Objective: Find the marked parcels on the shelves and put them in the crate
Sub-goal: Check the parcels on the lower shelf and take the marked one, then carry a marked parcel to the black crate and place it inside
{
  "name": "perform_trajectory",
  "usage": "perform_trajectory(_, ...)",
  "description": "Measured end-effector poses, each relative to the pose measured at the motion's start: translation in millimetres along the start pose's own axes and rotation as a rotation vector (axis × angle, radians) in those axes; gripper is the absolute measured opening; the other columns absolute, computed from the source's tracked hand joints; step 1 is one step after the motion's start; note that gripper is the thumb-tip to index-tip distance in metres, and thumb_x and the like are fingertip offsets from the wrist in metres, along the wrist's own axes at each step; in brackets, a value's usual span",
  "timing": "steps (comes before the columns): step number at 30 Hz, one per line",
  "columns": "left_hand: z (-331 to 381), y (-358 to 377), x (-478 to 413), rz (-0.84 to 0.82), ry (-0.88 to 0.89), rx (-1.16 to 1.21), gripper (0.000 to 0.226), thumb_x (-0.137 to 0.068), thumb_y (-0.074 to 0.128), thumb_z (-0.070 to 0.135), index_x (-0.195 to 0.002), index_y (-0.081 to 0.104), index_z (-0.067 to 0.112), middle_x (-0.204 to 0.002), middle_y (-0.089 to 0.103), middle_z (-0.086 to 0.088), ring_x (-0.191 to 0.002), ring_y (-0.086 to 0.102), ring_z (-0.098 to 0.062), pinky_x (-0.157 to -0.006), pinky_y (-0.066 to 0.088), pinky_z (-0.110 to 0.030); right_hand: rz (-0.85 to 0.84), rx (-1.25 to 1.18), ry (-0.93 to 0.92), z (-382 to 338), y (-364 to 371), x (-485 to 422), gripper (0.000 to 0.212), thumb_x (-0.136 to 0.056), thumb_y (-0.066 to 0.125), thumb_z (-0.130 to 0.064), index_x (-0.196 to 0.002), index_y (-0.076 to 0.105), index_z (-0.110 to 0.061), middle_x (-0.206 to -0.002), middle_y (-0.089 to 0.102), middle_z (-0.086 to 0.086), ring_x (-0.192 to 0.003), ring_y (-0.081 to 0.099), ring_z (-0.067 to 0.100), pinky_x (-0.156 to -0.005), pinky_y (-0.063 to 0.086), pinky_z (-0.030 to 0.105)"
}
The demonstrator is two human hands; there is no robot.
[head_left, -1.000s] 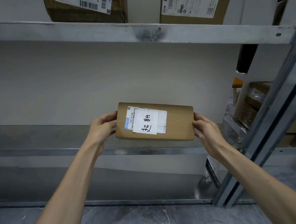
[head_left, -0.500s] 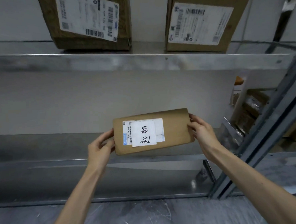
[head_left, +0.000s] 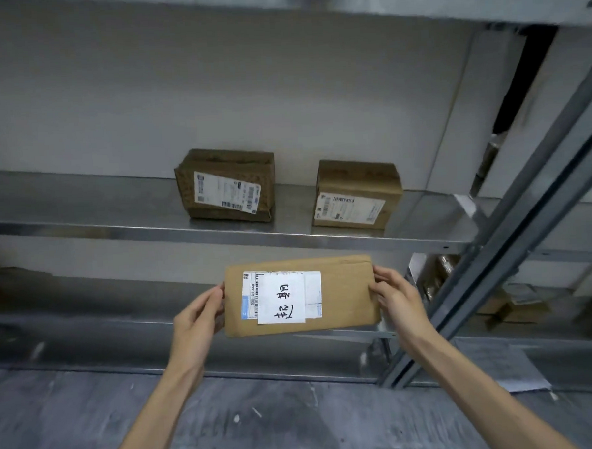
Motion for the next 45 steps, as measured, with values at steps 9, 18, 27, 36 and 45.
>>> perform_trajectory(9,165,-3,94,-0.009,0.030,-0.014,0.028,-0.102,0.053,0.026,-0.123,0.070,0.017,-0.105,0.078,-0.001,-0.090,0.073,-0.011,-0.071,0.056,-0.023,-0.035,0.037,-0.096,-167,-43,81,0.032,-0.099,0.051,-0.007,-0.125,0.061,-0.023,-0.116,0.064,-0.011,-0.106,0.055,0.000,-0.092,0.046,0.024)
perform_trajectory(18,311,-6,134,-0.028,0.151,0.034,0.030,-0.102,0.054,0.023,-0.127,0.068,0.013,-0.111,0.076,-0.004,-0.090,0.074,-0.011,-0.067,0.057,-0.017,0.003,0.053,-0.241,-316,-61,120,0.034,-0.096,0.053,-0.002,-0.126,0.064,-0.015,-0.115,0.064,-0.003,-0.097,0.055,-0.005,-0.068,0.039,-0.003)
perform_trajectory(27,415,-15,125,-0.117,0.309,0.046,0.034,-0.100,0.058,0.021,-0.133,0.063,0.013,-0.111,0.073,0.009,-0.095,0.071,-0.001,-0.066,0.055,-0.013,0.054,-0.004,-0.353,-403,-55,148,0.031,-0.101,0.050,-0.013,-0.129,0.059,-0.024,-0.119,0.062,-0.006,-0.111,0.055,0.009,-0.083,0.044,0.023)
perform_trajectory(36,439,-36,110,-0.150,0.381,-0.018,0.039,-0.099,0.061,0.022,-0.137,0.060,0.016,-0.123,0.069,0.001,-0.113,0.065,-0.014,-0.076,0.053,-0.020,0.136,-0.039,-0.405,-417,-29,163,0.029,-0.101,0.051,-0.013,-0.126,0.059,-0.025,-0.113,0.061,-0.010,-0.105,0.054,0.000,-0.080,0.043,0.019)
perform_trajectory(45,444,-5,95,-0.288,0.397,-0.001,0.035,-0.098,0.061,0.018,-0.133,0.061,0.018,-0.122,0.069,0.000,-0.110,0.064,-0.011,-0.074,0.052,-0.020,0.296,-0.071,-0.383,-413,-53,181,0.030,-0.101,0.051,-0.014,-0.128,0.059,-0.023,-0.120,0.062,-0.003,-0.111,0.055,0.011,-0.083,0.044,0.026)
Point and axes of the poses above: each hand's wrist, its own x-axis away from the middle knuckle, its own y-axis out of the palm, z = x × y, the point moved 4 cm from there along -x, towards the middle knuckle
